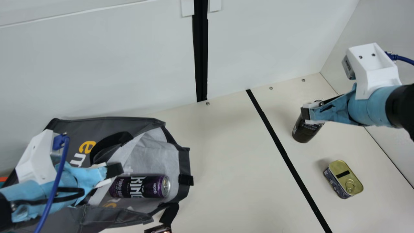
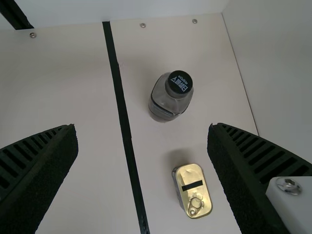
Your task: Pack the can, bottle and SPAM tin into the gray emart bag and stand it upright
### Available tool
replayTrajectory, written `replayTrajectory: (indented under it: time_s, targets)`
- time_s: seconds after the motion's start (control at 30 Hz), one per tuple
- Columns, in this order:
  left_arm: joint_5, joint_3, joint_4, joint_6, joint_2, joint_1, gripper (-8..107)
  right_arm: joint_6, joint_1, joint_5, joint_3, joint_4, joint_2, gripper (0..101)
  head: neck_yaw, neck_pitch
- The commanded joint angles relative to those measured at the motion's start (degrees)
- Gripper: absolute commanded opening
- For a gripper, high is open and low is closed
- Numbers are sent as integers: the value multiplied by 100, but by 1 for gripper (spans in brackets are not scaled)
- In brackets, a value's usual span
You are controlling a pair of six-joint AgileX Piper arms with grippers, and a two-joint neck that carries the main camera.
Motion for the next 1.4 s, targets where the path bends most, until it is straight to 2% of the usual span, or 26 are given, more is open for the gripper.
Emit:
replayTrajectory:
  time_s: [0.0, 0.73, 1.37]
  targets:
    - [0, 0, 0, 0, 0, 0, -8, -86, -75, 8, -57, 76, 116, 95, -5, -130]
    - [0, 0, 0, 0, 0, 0, -8, -904, -806, 8, -775, 706, 1440, 95, -5, -130]
    - [0, 0, 0, 0, 0, 0, -8, -1313, -1022, 8, -1111, 957, 2350, 95, -5, -130]
